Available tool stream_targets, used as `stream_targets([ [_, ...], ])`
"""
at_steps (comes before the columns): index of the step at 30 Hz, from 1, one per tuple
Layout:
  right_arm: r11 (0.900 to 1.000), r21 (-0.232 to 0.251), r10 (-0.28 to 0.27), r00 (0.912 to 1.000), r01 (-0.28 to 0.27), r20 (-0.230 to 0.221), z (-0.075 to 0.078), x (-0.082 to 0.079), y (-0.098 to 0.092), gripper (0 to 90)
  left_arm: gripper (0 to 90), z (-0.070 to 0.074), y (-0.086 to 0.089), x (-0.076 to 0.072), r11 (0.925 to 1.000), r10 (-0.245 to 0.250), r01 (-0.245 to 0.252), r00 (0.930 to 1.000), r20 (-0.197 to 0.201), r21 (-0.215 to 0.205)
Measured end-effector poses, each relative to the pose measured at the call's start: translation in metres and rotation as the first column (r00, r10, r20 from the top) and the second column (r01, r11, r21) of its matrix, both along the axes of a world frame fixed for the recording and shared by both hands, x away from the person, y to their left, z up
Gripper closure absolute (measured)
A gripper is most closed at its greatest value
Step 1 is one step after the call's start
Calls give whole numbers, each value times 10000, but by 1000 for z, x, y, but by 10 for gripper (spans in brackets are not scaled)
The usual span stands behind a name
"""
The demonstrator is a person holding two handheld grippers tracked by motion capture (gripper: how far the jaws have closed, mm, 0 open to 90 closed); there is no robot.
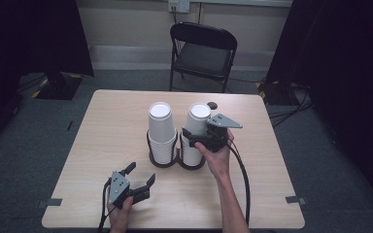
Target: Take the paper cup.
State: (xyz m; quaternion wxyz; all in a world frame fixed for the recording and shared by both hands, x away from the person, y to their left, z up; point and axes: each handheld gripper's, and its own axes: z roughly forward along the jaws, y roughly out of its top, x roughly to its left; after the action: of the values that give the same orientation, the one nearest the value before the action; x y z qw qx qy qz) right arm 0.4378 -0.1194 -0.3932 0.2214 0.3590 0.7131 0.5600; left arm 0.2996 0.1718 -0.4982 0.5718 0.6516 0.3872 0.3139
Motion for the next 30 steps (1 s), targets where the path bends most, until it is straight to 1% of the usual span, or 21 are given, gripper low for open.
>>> stream_targets([
  [2, 9999, -123, 5, 10000, -5, -27, 1, 1, 0, 112, 179, 0, 0, 0, 10000, 10, -10, 10000, -8, -14],
  [6, 10000, -37, 51, 10000, -51, -66, 2, 1, -1, 119, 179, 0, 0, 0, 10000, -8, 8, 10000, -13, -32],
  [8, 10000, 2, -7, 10000, 7, 0, 2, 0, -1, 123, 178, 0, 0, 0, 10000, -40, 40, 10000, -7, -46],
  [9, 10000, -4, -38, 10000, 38, 73, 4, -1, -1, 131, 178, 0, 0, 0, 10000, -40, 40, 10000, 5, 4],
  [18, 10000, -35, 7, 10000, -7, 47, 5, 1, -1, 133, 178, 0, 0, 0, 10000, -52, 52, 10000, 19, 0],
  [22, 9999, 149, 20, 9995, -25, 315, 11, -1, -2, 132, 177, 0, 0, 0, 10000, -58, 58, 10000, 16, 4],
  [26, 9997, 250, 21, 9992, -30, 392, 16, -2, -4, 132, 177, 0, 0, 0, 10000, -64, 64, 10000, 6, 3],
  [27, 9995, 313, 54, 9988, -70, 488, 18, -2, -4, 132, 176, 0, 0, 0, 9999, -103, 103, 9999, -6, -25],
  [30, 9989, 444, 92, 9983, -117, 580, 21, -3, -4, 132, 175, 0, 0, 0, 9999, -118, 118, 9999, 0, -12],
])
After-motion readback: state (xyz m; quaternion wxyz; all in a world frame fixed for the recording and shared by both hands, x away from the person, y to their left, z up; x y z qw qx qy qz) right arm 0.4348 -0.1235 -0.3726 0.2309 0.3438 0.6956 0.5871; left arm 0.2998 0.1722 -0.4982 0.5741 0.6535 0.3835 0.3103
